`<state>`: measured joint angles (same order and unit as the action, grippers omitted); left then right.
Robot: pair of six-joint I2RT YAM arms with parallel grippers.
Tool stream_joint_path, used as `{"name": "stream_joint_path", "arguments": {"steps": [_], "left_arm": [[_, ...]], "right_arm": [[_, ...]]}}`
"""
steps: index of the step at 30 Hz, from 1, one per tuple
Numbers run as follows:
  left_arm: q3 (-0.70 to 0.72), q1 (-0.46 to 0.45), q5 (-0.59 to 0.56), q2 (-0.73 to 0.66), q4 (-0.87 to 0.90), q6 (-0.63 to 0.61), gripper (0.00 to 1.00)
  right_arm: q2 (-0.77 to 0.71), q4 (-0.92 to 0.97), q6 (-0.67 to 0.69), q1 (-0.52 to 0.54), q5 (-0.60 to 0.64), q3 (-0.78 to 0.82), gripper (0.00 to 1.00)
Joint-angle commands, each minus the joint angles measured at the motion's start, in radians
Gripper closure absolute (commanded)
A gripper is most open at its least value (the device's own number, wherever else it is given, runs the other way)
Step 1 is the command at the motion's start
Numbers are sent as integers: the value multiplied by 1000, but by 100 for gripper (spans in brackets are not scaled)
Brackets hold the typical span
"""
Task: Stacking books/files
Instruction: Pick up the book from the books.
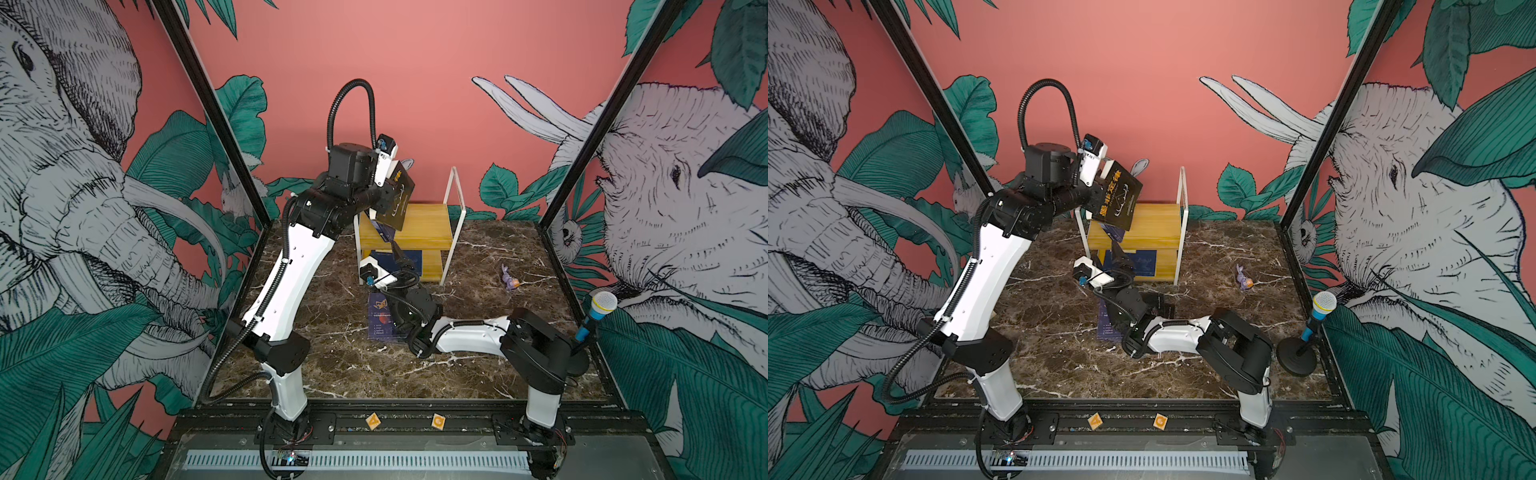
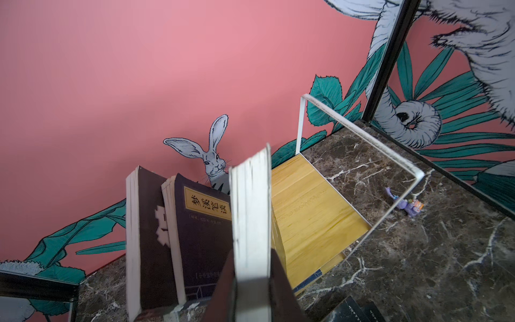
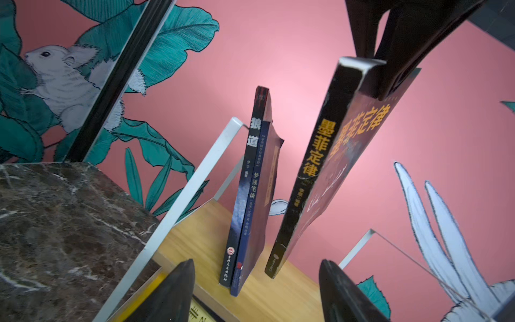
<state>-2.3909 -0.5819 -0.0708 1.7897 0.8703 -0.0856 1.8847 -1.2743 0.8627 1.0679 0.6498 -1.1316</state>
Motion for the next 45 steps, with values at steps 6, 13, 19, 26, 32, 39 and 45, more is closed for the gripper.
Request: {"name": "stream_joint_path", "arguments": {"steps": [6, 13, 19, 26, 32, 39, 45], "left_arm": [[50, -5, 47, -83, -47, 66, 100], [71, -6, 55, -105, -47, 87, 100], [95, -5, 77, -121, -43, 112, 100], [107, -5, 83, -127, -41, 125, 100], [118, -6, 80, -136, -41, 125, 100], [115, -6, 76, -137, -47, 121, 71], [61, -5, 50, -148, -53, 93, 14]], "right_arm": [[32, -138, 207, 7, 57, -104, 37], [84, -138, 248, -8, 60, -165, 44], [111, -138, 249, -39, 75, -208, 50], [139, -138, 252, -56, 90, -252, 56], [162, -138, 266, -68, 107, -284, 66], [146, -138, 230, -76, 150, -297, 100], [96, -138, 165, -75, 168, -262, 100]]}}
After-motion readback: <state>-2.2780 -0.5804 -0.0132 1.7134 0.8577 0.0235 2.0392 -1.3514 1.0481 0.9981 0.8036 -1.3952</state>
